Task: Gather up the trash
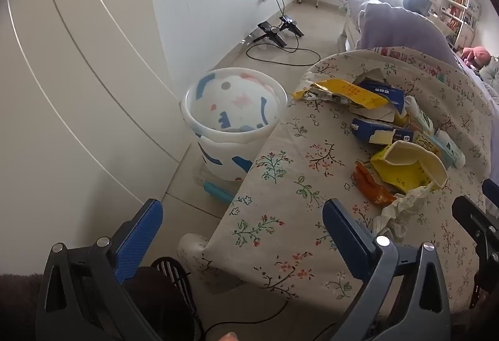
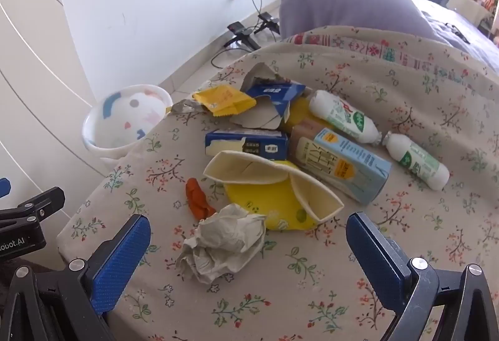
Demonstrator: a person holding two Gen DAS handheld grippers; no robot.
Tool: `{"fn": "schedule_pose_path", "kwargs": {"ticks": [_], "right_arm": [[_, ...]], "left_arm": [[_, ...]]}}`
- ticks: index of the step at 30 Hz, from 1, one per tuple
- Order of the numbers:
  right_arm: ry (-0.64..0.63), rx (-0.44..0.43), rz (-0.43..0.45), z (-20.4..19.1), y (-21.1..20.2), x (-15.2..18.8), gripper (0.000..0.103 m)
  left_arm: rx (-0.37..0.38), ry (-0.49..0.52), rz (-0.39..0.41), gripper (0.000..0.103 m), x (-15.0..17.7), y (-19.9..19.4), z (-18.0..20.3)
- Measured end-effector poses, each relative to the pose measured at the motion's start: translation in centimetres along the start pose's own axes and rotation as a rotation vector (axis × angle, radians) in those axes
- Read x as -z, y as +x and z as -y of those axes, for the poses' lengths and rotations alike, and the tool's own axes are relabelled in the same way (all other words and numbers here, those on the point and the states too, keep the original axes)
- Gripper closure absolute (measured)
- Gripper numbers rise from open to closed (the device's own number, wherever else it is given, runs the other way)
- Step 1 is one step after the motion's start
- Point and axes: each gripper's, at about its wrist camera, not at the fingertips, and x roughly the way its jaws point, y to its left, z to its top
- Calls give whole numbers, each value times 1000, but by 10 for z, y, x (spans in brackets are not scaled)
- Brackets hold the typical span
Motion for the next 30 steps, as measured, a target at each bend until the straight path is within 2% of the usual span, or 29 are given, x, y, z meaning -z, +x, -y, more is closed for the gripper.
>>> {"fn": "schedule_pose_path", "kwargs": {"ticks": [5,9,11,15,30], "right_arm": [[-2,21,20,2,0,-2,0],[1,32,36,4,-1,-1,0],[26,14,4,15,10,-1,0],[39,24,-12,14,5,-3,0],[64,27,-18,18,2,-2,0]], "left_arm": [[-1,16,22,0,2,-4,1],[8,8,8,0,0,-4,-1],[7,7,8,0,0,-6,0],[11,9,6,0,-1,-7,0],[35,28,5,0,-2,-10,6]]}}
